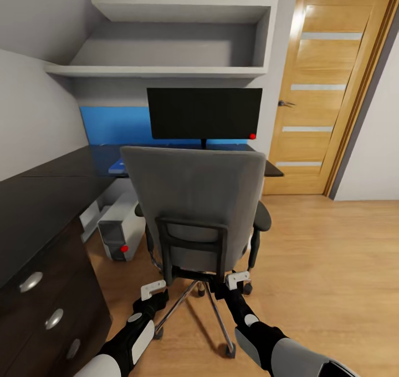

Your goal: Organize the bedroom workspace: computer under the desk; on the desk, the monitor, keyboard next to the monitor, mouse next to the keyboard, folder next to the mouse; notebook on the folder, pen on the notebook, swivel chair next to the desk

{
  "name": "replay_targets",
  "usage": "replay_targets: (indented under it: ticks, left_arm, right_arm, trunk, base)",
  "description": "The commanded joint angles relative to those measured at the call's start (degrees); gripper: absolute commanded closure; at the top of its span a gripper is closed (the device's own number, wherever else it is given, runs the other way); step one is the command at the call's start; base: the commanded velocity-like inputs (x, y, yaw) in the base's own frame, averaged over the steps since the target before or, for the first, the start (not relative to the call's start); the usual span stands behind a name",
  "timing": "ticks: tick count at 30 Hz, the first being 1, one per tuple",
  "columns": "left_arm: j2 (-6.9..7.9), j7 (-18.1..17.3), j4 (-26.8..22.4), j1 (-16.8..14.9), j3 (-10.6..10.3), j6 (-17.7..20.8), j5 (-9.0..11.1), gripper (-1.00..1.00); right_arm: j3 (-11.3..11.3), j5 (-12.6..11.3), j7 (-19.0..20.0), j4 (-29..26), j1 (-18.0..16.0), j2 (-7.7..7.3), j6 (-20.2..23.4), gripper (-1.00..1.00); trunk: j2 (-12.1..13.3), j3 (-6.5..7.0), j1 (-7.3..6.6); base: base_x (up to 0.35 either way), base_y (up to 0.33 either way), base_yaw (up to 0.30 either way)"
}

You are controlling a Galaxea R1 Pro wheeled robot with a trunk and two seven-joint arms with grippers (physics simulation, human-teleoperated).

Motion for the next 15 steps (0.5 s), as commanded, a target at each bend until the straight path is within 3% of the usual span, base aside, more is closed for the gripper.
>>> replay_targets:
  ticks: [1, 15]
  left_arm:
    - [0.02, 0.28, -0.01, -0.04, -0.36, -0.23, 0.37, -1.00]
    - [0.10, 0.28, -0.01, -0.04, -0.36, -0.23, 0.37, -1.00]
  right_arm:
    - [-0.16, 0.04, -0.54, -0.05, -0.10, -0.01, -0.18, -1.00]
    - [-0.16, 0.14, -0.52, 0.04, -0.10, 0.02, -0.16, -1.00]
  trunk:
    - [-0.02, -0.04, 0.02]
    - [-0.02, -0.04, 0.02]
  base:
    - [0.325, 0.000, 0.000]
    - [0.324, 0.000, 0.000]
